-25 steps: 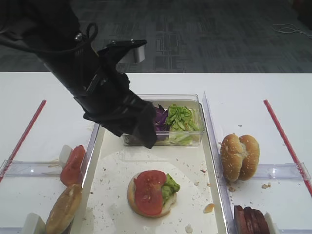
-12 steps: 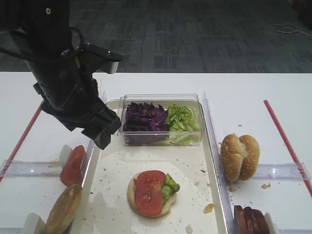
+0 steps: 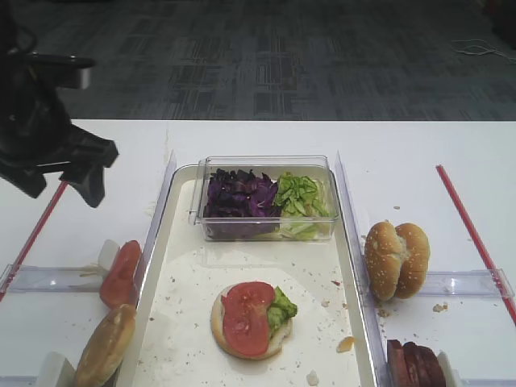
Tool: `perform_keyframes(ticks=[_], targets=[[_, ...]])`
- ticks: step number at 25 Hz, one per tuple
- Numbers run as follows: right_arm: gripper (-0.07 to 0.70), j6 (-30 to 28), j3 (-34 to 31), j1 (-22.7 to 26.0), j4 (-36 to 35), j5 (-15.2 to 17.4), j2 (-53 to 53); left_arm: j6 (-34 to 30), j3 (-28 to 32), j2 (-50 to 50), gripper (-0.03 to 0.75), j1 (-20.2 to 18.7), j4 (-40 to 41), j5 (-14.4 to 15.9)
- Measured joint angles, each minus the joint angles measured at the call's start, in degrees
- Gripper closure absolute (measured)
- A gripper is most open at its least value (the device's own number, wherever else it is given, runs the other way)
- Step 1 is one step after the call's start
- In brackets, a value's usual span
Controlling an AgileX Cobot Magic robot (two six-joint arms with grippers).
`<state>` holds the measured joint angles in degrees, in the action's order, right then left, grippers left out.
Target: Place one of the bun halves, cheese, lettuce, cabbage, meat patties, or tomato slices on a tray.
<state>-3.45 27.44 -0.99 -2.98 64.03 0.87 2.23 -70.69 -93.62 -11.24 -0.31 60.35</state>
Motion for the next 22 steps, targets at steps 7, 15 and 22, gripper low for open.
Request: perform_keyframes(ticks=[7, 15, 22], targets=[[-0.058, 0.0, 0.0, 0.0, 0.0, 0.1, 0.0, 0.0, 0.0, 0.0, 0.168, 10.2, 3.2, 1.3], [-0.058, 0.0, 0.0, 0.0, 0.0, 0.1, 0.0, -0.9, 0.0, 0.0, 0.168, 12.3, 2.9, 3.4], [-0.058, 0.0, 0.0, 0.0, 0.0, 0.1, 0.0, -1.2, 7.1, 5.5, 0.168, 12.4, 1.1, 4.6]])
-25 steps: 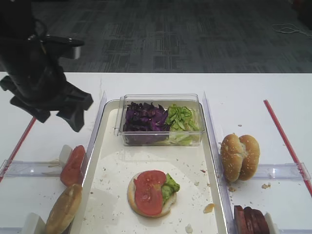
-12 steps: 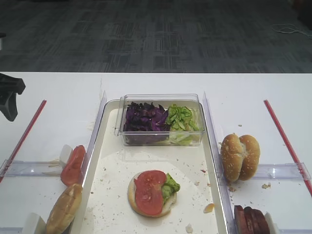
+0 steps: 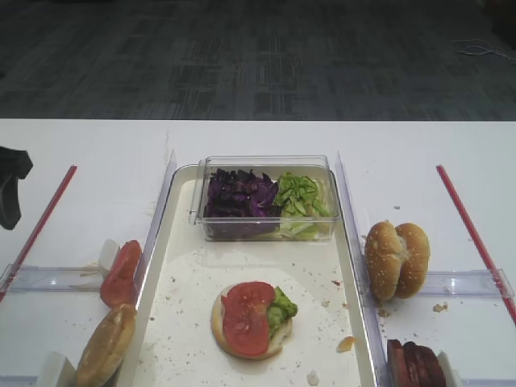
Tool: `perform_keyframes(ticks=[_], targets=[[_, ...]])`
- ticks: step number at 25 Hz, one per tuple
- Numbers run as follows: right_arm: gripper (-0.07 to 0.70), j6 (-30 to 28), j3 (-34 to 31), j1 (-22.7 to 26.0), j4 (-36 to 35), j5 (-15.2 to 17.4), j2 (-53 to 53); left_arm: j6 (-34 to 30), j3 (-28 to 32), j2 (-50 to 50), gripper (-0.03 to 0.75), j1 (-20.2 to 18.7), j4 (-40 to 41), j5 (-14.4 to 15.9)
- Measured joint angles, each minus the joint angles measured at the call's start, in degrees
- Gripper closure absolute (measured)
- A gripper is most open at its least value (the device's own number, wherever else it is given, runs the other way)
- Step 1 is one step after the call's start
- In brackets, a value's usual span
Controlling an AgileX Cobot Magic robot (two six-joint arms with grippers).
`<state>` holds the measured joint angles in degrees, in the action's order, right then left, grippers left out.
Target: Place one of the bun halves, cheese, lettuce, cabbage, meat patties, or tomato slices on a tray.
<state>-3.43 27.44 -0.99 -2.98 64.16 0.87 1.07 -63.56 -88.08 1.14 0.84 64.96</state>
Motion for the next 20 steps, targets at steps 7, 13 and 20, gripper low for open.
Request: perform_keyframes(ticks=[7, 13, 20], targets=[[-0.058, 0.0, 0.0, 0.0, 0.0, 0.0, 0.0, 0.2, 14.0, 13.8, 0.169, 0.0, 0.0, -1.0], [-0.058, 0.0, 0.0, 0.0, 0.0, 0.0, 0.0, 1.1, 25.0, 26.2, 0.169, 0.1, -0.8, -1.0], [-0.058, 0.0, 0.0, 0.0, 0.0, 0.0, 0.0, 1.8, 32.9, 39.2, 0.169, 0.1, -0.8, -0.5]])
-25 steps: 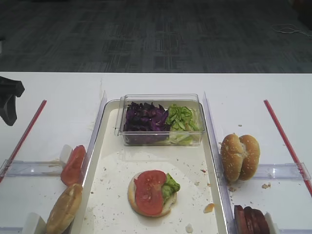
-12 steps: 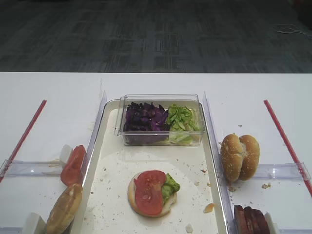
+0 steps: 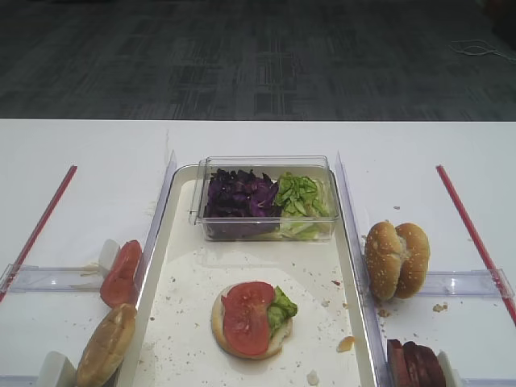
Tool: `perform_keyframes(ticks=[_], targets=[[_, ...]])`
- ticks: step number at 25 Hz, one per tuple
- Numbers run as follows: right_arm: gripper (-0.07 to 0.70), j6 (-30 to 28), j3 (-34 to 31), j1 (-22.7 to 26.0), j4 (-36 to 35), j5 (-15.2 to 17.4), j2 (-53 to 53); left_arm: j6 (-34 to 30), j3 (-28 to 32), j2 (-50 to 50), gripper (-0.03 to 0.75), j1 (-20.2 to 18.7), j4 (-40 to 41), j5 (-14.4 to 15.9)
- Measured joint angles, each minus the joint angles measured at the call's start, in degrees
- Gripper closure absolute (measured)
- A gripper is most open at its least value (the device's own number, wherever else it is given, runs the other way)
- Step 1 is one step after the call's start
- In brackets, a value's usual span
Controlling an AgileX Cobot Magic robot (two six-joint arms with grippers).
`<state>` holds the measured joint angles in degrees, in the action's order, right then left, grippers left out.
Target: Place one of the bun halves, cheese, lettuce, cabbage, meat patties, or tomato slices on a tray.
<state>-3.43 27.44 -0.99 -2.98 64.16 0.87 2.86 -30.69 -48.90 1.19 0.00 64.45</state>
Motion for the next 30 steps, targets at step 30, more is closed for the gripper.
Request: perform_keyframes(ticks=[30], targets=[[-0.058, 0.1, 0.0, 0.0, 0.0, 0.0, 0.0, -2.2, 2.5, 49.5, 0.169, 0.1, -2.1, 2.8]])
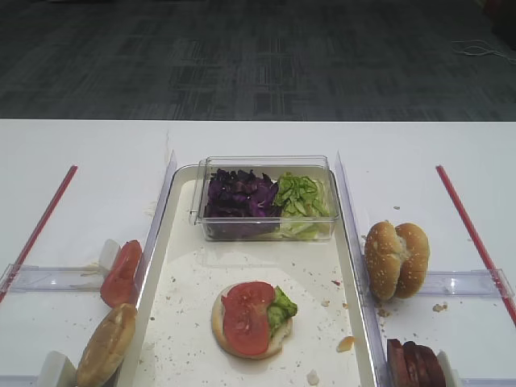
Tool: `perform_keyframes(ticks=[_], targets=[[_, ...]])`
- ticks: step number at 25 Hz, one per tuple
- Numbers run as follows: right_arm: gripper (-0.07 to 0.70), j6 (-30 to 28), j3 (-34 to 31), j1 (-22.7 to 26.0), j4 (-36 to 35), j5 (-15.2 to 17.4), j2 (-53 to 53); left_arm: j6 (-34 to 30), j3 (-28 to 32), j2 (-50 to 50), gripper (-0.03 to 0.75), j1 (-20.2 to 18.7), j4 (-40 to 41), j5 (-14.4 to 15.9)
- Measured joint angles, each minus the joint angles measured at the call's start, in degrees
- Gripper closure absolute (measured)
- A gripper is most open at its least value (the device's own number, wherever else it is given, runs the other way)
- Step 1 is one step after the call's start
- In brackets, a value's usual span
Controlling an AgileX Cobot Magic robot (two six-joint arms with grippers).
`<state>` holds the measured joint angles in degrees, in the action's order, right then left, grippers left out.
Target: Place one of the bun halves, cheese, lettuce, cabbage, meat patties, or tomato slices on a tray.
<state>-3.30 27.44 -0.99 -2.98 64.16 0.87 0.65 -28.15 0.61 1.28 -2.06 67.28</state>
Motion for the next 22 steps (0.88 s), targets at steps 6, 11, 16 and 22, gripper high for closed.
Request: perform_keyframes(ticks=[6, 11, 16, 22], targets=[[-0.058, 0.0, 0.0, 0.0, 0.0, -0.1, 0.0, 0.0, 0.0, 0.3, 0.169, 0.0, -0.1, 0.1], [-0.058, 0.0, 0.0, 0.0, 0.0, -0.1, 0.0, -0.1, 0.0, 0.3, 0.169, 0.0, -0.1, 0.1], [-0.058, 0.0, 0.0, 0.0, 0.0, -0.1, 0.0, -0.1, 0.0, 0.3, 0.169, 0.0, -0.1, 0.1], [-0.058, 0.0, 0.0, 0.0, 0.0, -0.1, 0.0, -0.1, 0.0, 0.3, 0.169, 0.0, -0.1, 0.1]])
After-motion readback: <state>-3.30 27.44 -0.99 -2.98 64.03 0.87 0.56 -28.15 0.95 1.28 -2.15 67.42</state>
